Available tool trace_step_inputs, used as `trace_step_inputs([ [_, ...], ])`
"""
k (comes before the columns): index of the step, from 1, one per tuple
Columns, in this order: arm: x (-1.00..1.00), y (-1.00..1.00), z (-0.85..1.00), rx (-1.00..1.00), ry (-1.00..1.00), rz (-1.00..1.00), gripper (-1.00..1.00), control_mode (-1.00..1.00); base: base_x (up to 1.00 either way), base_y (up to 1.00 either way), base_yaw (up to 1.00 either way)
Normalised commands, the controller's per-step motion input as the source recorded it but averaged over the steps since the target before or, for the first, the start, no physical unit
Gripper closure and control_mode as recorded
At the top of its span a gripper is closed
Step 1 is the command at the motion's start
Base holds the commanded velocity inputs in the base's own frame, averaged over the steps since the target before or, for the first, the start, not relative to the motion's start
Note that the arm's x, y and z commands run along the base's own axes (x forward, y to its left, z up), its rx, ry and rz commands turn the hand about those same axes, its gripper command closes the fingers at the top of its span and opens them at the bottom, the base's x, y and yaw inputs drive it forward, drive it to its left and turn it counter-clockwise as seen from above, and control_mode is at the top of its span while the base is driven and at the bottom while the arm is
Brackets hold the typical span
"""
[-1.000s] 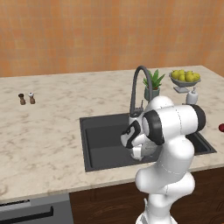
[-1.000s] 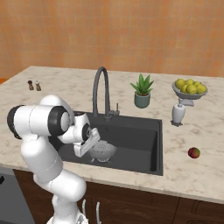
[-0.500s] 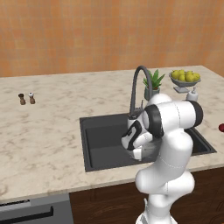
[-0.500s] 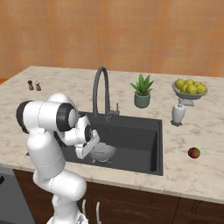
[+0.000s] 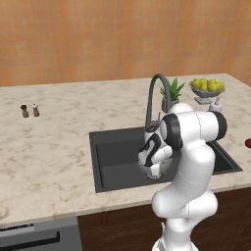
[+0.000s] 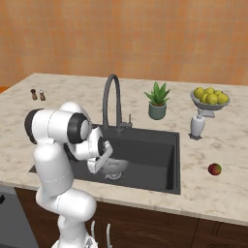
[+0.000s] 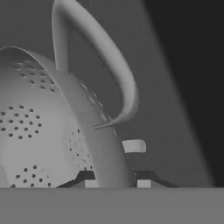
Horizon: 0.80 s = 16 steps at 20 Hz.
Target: Put the colander in the sink, put the mango in the colander, and turn on the sink faucet and pour water over the colander.
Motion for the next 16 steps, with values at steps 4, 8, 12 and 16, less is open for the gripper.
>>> trace_step_inputs([
  [4,0.20,0.06,-0.31,0.00,-0.11,-0.11,1.00,-1.00,0.00,0.00,0.00],
  [8,0.02,0.06,-0.43,-0.01,-0.04,-0.10,1.00,-1.00,0.00,0.00,0.00],
  [12,-0.05,0.00,-0.39,0.00,0.00,-0.10,1.00,-1.00,0.00,0.00,0.00],
  [16,-0.23,0.00,-0.23,0.00,0.00,-0.08,1.00,-1.00,0.00,0.00,0.00],
])
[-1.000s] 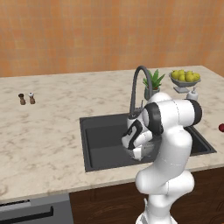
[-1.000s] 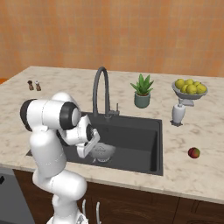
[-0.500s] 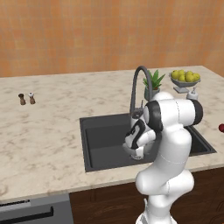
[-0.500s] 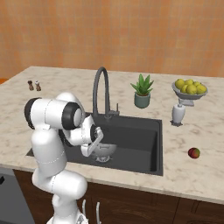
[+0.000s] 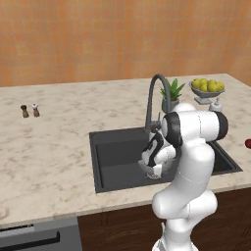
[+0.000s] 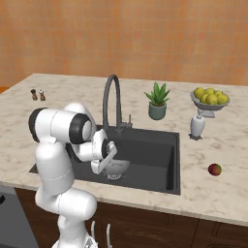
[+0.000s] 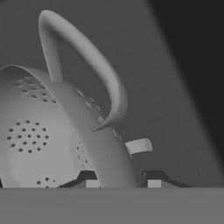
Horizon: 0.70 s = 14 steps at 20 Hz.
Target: Put the colander in the sink, put the mango in the colander, and turn on the sink faucet and pour water over the colander.
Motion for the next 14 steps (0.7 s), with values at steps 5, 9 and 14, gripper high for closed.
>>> trace_step_inputs([
  [5,-0.30,0.00,-0.07,-0.02,0.00,-0.04,-1.00,-1.00,0.00,0.00,0.00],
  [9,-0.36,0.00,0.00,-0.02,0.00,-0.03,-1.00,-1.00,0.00,0.00,0.00],
  [14,-0.28,0.03,0.00,0.00,0.00,-0.04,-1.00,-1.00,0.00,0.00,0.00],
])
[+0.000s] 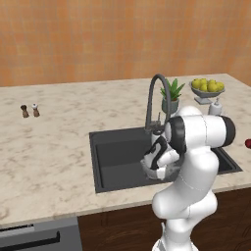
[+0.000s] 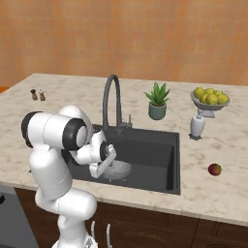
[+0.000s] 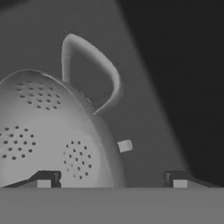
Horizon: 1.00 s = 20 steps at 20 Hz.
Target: Put the colander in the sink, put the mango in the colander, and turn on the sink faucet and pour water over the colander.
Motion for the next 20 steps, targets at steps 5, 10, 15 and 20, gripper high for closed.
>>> trace_step_inputs([
  [5,-0.08,0.09,0.33,0.00,0.02,-0.06,-1.00,-1.00,0.00,0.00,0.00],
  [10,-0.07,0.03,0.58,0.00,0.02,-0.05,-1.00,-1.00,0.00,0.00,0.00],
  [15,-0.27,0.00,0.53,0.00,0.05,0.01,-1.00,-1.00,0.00,0.00,0.00],
  [20,-0.39,-0.03,0.31,0.00,0.03,0.11,-1.00,-1.00,0.00,0.00,0.00],
])
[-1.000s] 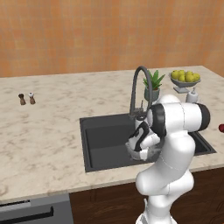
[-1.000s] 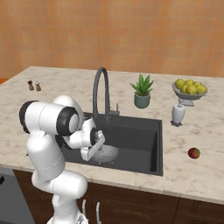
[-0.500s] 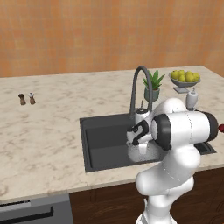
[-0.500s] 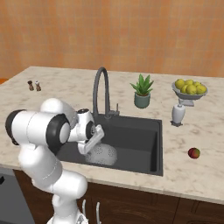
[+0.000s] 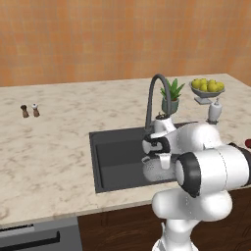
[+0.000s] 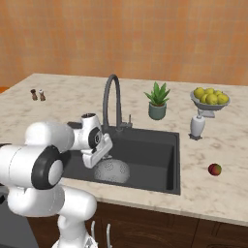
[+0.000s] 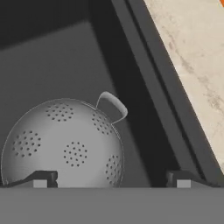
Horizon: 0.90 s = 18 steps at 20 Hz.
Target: Put the colander in the sink, put the mango in the colander, and turn on the sink faucet and pour water over the colander.
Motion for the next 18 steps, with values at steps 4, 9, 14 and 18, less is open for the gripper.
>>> trace_step_inputs([
  [4,-0.34,-0.16,0.34,0.00,0.01,0.17,-1.00,-1.00,0.00,0.00,0.00],
  [9,-0.46,-0.55,0.18,0.00,0.01,0.28,-1.00,-1.00,0.00,0.00,0.00],
  [14,-0.49,-0.80,0.08,0.00,0.00,0.35,-1.00,-1.00,0.00,0.00,0.00],
  [18,-0.18,-0.71,0.35,0.00,0.03,0.32,-1.00,-1.00,0.00,0.00,0.00],
])
